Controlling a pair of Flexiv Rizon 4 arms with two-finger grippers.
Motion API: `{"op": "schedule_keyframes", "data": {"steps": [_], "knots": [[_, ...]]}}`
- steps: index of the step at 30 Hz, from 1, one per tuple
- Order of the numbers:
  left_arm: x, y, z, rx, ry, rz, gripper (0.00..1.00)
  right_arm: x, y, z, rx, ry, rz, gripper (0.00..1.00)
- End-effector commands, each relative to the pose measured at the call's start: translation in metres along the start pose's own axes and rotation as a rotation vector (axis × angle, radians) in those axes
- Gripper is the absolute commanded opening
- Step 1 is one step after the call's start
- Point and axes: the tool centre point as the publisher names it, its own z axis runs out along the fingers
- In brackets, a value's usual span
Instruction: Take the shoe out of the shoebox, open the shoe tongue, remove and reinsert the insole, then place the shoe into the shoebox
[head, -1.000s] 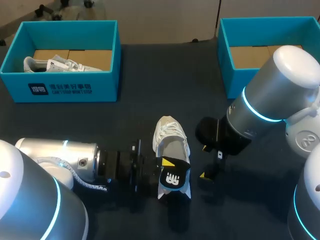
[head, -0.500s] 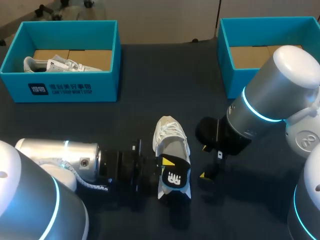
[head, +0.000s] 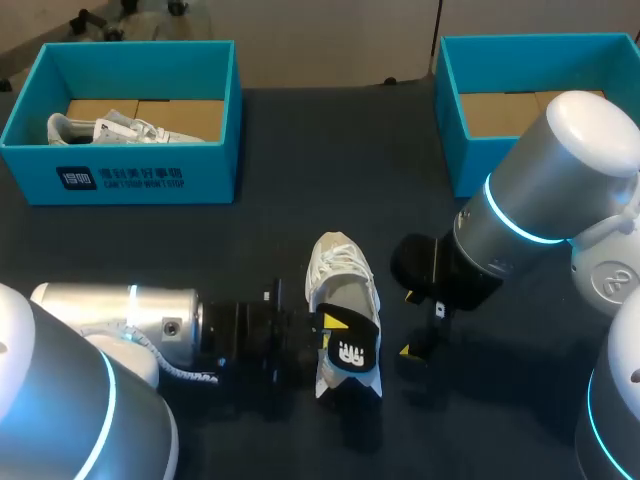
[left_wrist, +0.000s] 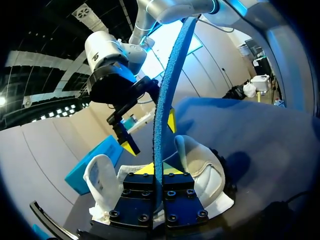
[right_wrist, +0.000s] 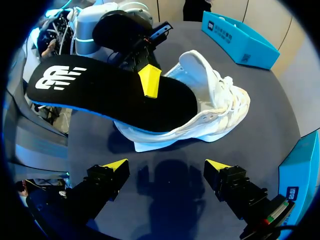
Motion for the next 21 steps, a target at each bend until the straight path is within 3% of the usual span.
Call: {"op": "schedule_keyframes", "data": {"steps": [1, 21], "knots": [[0.0011, 0.0007, 0.0019, -0.011, -0.007, -0.004, 0.00, 0.0012, 0.0007, 0.0026, 0.001, -0.004, 0.001, 1.00], [0.0024, 0.0044, 0.0050, -0.056, -0.013, 0.026, 0.00, 0.0012, 0.0007, 0.0026, 0.001, -0.004, 0.001, 1.00]]}}
